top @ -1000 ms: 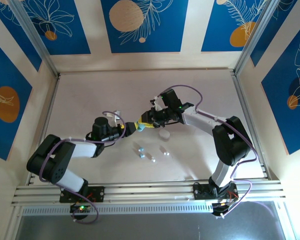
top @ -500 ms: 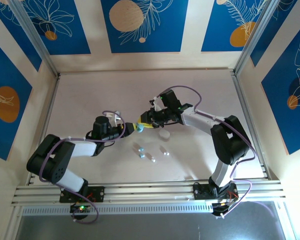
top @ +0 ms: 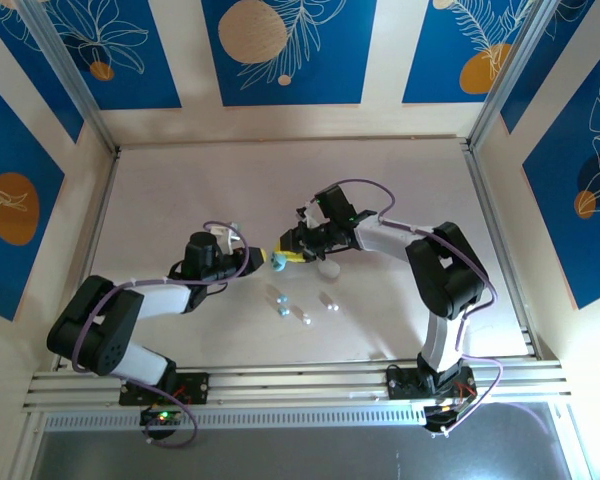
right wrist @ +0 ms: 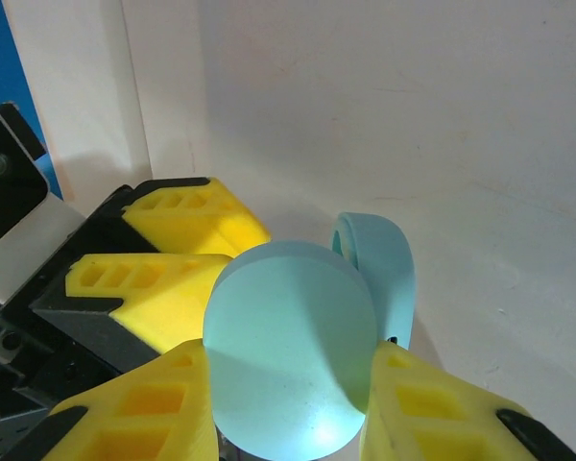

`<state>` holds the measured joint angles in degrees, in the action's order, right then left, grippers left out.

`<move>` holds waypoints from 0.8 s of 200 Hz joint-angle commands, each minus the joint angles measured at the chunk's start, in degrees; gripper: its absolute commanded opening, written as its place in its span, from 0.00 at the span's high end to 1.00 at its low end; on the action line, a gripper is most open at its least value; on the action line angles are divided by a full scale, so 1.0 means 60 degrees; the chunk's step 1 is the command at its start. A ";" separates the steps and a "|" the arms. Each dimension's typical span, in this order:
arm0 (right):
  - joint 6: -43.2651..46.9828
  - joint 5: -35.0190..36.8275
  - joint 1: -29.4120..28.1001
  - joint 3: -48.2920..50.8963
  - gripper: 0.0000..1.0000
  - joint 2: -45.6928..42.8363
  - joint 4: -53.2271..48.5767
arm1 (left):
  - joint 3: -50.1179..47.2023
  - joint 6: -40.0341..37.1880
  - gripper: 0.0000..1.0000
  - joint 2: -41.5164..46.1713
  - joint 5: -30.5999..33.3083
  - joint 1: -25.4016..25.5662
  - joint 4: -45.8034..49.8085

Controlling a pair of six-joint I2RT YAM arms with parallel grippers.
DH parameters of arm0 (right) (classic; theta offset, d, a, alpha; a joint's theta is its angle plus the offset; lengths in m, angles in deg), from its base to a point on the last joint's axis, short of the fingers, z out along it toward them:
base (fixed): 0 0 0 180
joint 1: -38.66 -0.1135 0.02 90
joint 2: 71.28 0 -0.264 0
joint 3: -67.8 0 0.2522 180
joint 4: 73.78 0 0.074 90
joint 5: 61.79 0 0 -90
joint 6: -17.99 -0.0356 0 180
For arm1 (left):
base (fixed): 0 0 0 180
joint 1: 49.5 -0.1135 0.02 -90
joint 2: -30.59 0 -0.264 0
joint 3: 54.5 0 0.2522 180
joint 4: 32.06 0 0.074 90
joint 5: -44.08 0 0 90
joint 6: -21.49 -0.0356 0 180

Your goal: Insert the wireless bluetooth earbuds into the charging case

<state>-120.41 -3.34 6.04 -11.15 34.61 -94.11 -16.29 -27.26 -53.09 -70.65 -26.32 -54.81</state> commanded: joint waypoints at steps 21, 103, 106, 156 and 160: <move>-0.0099 -0.0395 0.0023 -0.0252 0.69 0.0277 0.0163 | 0.0239 -0.0041 0.86 -0.0062 -0.0318 -0.0053 -0.0327; -0.0977 -0.1226 0.0003 -0.0407 0.68 0.1126 0.1418 | 0.0410 0.0097 0.90 -0.0691 -0.0465 0.0081 -0.0550; -0.1019 -0.1254 0.0002 -0.0414 0.67 0.1151 0.1461 | 0.0408 0.0108 0.90 -0.0721 -0.0456 0.0072 -0.0563; -0.1459 -0.1472 -0.0012 -0.0542 0.67 0.1539 0.2099 | 0.0364 0.0443 0.91 -0.1280 -0.0519 0.0072 -0.1078; -0.1492 -0.1483 -0.0025 -0.0566 0.67 0.1574 0.2138 | 0.0378 0.0461 0.91 -0.1321 -0.0543 0.0065 -0.1119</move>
<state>-127.23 -9.26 6.04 -12.70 42.58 -84.03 -15.16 -25.64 -59.47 -72.48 -26.08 -57.98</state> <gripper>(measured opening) 0.335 0.092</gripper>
